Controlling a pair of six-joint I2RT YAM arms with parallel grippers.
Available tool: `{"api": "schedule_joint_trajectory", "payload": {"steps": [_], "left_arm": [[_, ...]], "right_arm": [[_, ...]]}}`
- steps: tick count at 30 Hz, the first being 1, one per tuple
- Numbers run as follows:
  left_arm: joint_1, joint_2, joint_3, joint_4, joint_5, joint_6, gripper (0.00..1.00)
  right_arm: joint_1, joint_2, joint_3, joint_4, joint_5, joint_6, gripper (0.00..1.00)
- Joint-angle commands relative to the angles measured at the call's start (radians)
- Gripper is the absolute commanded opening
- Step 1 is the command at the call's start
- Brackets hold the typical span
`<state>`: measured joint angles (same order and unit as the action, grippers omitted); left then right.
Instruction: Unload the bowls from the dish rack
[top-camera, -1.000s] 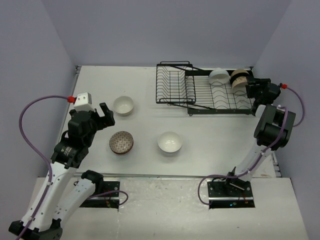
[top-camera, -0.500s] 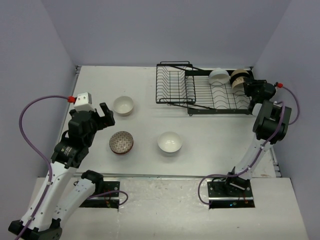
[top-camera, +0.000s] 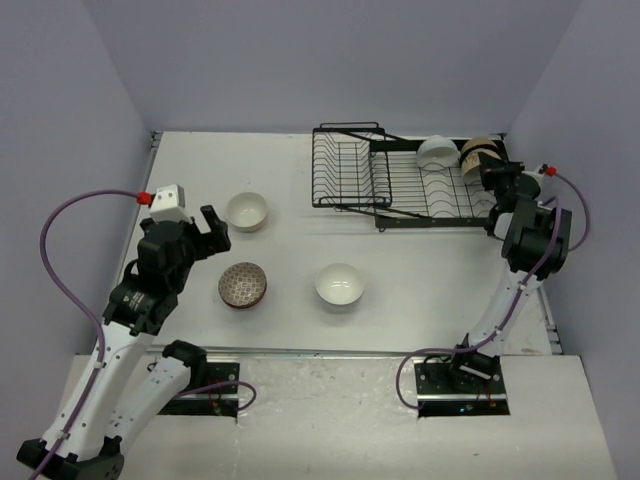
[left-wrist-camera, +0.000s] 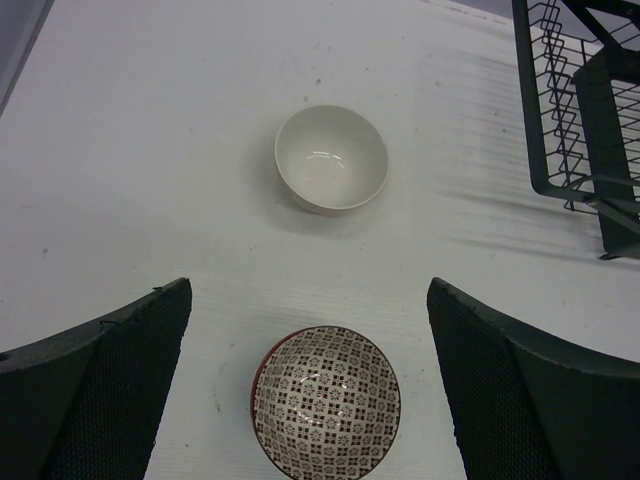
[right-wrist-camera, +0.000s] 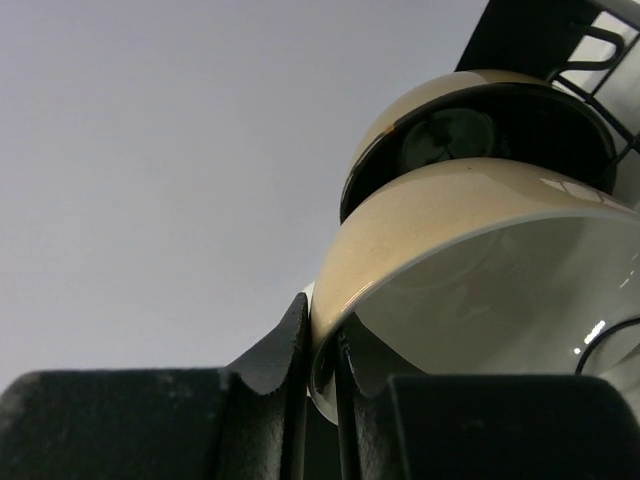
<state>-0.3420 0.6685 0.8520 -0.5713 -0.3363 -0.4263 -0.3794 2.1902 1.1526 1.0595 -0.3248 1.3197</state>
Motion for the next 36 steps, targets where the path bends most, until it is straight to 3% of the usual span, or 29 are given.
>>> {"api": "schedule_joint_trajectory", "payload": {"steps": [1,12,36], "left_arm": [[-0.005,-0.004,-0.008,0.037,0.014,0.018,1.00],[-0.005,-0.006,-0.014,0.045,0.034,0.024,1.00],[-0.003,-0.020,-0.028,0.065,0.069,0.034,1.00]], "right_arm": [[-0.003,0.042,-0.011,0.269,-0.031,0.085,0.00],[-0.001,0.098,0.002,0.586,-0.075,0.121,0.00],[-0.001,-0.104,-0.062,0.599,-0.184,0.125,0.00]]}}
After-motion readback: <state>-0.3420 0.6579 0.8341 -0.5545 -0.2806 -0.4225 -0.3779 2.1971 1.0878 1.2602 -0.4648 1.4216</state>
